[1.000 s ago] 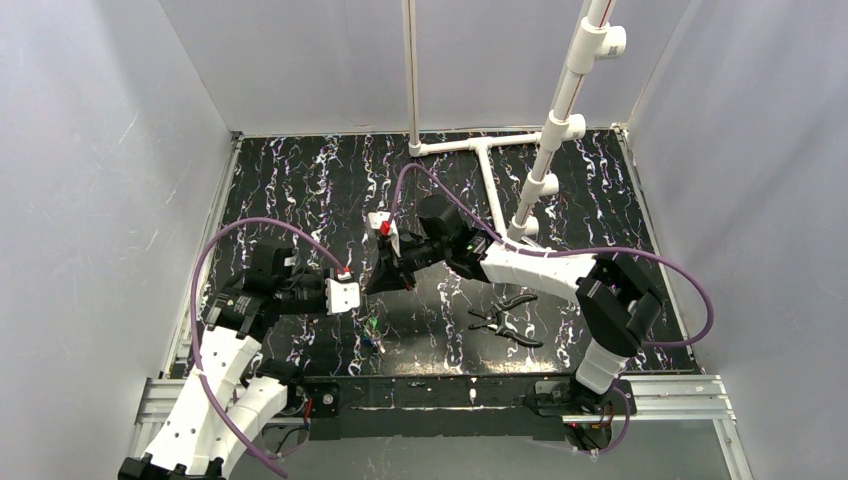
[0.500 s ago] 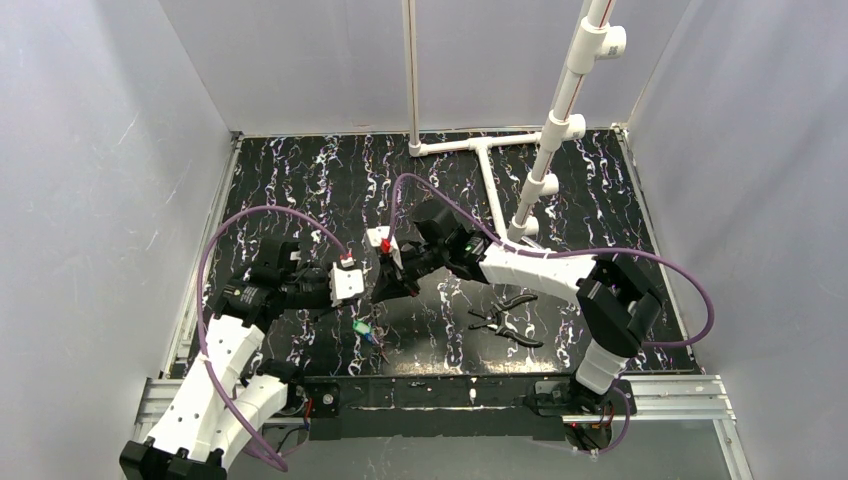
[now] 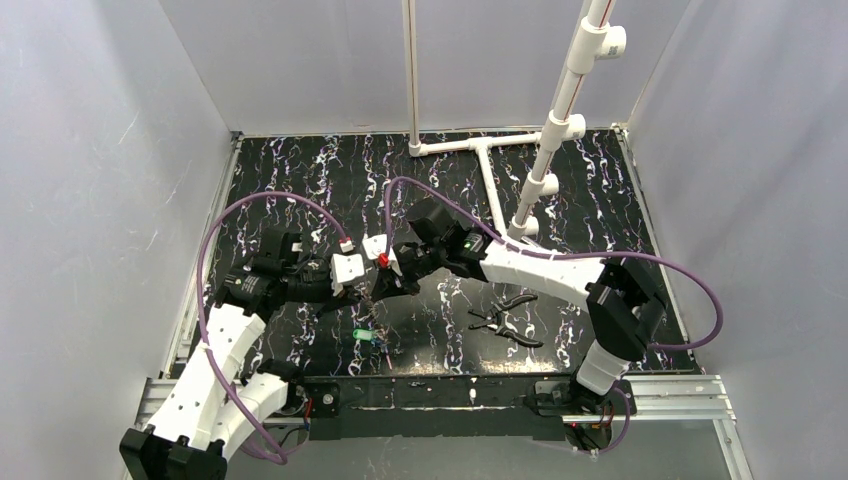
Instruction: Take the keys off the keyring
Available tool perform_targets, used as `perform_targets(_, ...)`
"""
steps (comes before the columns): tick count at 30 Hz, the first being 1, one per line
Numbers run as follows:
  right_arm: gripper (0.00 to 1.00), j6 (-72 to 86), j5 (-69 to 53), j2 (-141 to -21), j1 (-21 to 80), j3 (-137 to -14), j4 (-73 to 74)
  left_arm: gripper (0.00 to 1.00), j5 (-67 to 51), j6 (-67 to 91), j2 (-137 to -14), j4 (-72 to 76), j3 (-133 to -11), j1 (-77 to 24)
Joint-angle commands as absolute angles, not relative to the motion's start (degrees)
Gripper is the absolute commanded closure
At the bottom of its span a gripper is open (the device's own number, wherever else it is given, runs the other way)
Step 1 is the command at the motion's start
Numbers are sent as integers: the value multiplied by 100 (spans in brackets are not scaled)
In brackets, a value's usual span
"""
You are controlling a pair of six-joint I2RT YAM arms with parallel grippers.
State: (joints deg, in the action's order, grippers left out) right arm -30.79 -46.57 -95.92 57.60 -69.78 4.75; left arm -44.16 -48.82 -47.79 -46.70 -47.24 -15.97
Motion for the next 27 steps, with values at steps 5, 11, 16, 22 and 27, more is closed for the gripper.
perform_targets(5,99,-3643,-4485,-9492,6035,-7392,1218,100,-4484,-3758,-4992,-4417,-5112,-1575)
perform_targets(11,99,-3627,-4443,-9498,6028,-7462,1288,100,-4633,-3648,-4851,-4438,-5008,-1574)
perform_targets(16,99,-3007,-4635,-9371,5688,-7224,676,100,-4709,-4102,-4247,-4211,-4579,-1576)
perform_targets(22,99,-2263,-4636,-9333,5573,-7040,63,100,-4648,-4997,-3983,-4157,-4247,-1575)
perform_targets(27,86,-1771,-4615,-9345,5565,-6957,-370,100,-4248,-6211,-3925,-4090,-4264,-1578)
